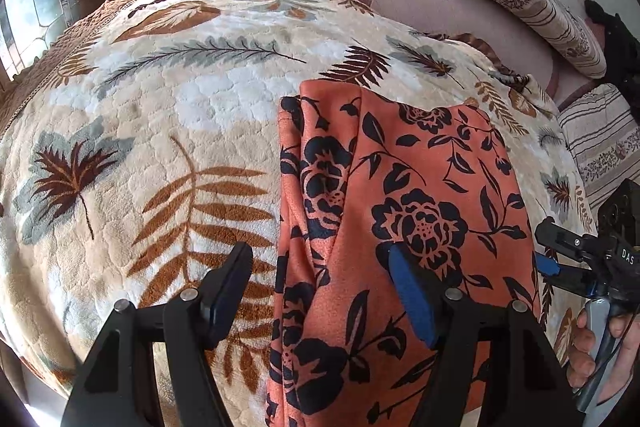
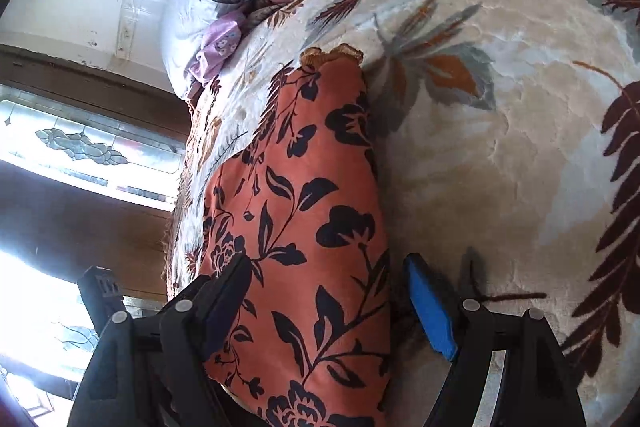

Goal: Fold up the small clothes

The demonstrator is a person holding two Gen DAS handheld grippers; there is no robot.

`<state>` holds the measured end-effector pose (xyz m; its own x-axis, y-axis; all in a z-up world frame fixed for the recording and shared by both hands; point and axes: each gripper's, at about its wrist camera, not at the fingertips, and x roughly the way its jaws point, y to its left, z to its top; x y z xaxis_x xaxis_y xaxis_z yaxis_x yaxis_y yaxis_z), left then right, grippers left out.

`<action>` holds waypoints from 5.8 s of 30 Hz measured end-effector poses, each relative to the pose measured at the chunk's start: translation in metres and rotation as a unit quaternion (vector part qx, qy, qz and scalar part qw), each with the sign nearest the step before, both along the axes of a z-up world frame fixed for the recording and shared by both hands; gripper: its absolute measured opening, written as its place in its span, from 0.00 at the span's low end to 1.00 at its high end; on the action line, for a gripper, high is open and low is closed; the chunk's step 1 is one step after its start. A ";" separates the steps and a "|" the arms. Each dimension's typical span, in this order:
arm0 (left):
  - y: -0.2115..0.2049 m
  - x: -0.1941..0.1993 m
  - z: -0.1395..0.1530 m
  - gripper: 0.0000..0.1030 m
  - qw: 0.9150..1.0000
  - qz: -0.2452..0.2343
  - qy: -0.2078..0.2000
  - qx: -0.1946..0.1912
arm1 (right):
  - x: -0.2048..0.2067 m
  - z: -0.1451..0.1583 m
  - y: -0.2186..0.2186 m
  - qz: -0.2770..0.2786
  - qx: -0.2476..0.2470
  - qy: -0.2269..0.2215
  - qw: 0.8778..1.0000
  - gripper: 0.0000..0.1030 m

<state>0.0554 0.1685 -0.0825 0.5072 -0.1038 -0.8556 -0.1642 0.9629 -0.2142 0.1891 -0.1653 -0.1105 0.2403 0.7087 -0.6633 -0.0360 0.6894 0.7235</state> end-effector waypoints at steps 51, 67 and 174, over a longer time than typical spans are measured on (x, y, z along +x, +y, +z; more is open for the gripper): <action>-0.017 -0.004 0.014 0.50 0.999 -0.026 -0.035 -0.020 | 0.006 -0.008 0.009 0.024 -0.012 0.018 0.999 0.62; -0.012 0.033 -0.024 0.37 0.994 -0.055 0.002 -0.098 | 0.006 -0.007 0.036 0.077 -0.069 -0.016 0.995 0.45; -0.156 -0.055 0.076 0.98 0.988 -0.013 -0.092 0.121 | -0.132 0.107 -0.025 -0.054 -0.376 -0.192 0.905 1.00</action>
<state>0.0002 0.0124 -0.0062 0.6568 0.0772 -0.7501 -0.1185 0.9930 -0.0016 0.0573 -0.1902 -0.0038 0.5967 0.0501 -0.8009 -0.0876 0.9962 -0.0030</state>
